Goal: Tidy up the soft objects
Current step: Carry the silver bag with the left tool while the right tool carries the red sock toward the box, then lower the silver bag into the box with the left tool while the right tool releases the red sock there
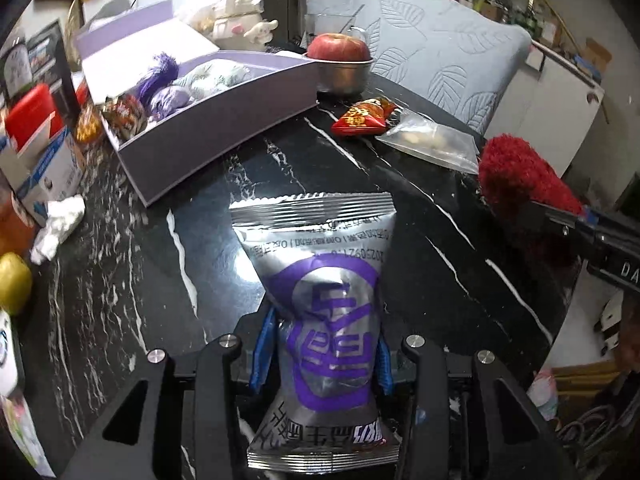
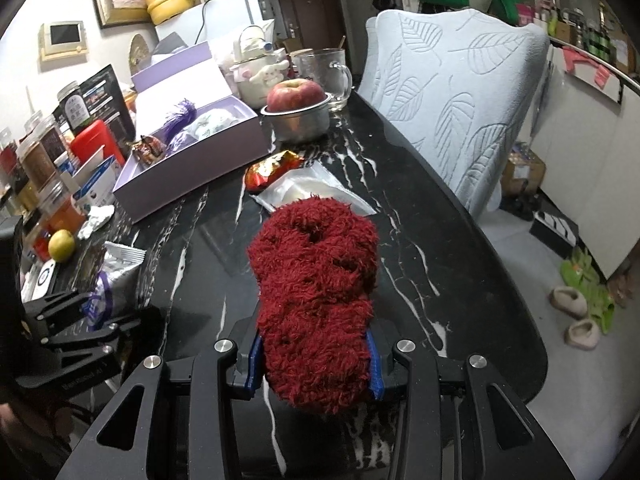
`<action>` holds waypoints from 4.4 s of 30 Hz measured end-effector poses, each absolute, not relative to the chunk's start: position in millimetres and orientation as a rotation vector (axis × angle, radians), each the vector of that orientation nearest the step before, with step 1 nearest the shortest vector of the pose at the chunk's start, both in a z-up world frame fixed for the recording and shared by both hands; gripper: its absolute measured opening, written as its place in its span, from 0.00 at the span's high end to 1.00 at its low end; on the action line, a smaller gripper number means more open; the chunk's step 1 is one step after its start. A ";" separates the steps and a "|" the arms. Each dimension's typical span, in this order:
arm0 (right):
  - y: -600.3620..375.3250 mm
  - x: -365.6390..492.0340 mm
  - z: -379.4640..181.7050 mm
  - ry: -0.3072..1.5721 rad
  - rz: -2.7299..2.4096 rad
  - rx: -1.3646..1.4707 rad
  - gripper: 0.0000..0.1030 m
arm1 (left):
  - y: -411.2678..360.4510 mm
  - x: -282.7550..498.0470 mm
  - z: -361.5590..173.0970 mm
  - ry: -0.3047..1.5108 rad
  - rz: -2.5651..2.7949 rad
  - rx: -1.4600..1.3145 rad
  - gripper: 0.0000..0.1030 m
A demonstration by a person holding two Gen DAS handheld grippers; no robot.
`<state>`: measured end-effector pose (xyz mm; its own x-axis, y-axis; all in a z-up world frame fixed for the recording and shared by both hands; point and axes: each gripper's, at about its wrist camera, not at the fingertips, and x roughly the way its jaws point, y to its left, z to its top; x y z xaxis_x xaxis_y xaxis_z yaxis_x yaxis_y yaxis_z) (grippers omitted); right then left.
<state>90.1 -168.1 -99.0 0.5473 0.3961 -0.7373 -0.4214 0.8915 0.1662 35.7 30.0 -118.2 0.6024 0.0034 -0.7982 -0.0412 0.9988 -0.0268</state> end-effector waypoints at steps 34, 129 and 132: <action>-116.3 77.7 -61.5 0.833 0.668 -0.013 0.62 | 79.3 26.8 -28.8 0.734 0.063 -0.095 0.68; 115.1 342.3 -58.8 0.804 0.846 -0.147 0.62 | 268.7 288.6 -76.5 0.901 0.306 -0.192 0.62; 115.1 345.0 -62.8 0.829 0.861 -0.135 0.61 | 276.0 289.9 -79.8 0.918 0.294 -0.246 0.61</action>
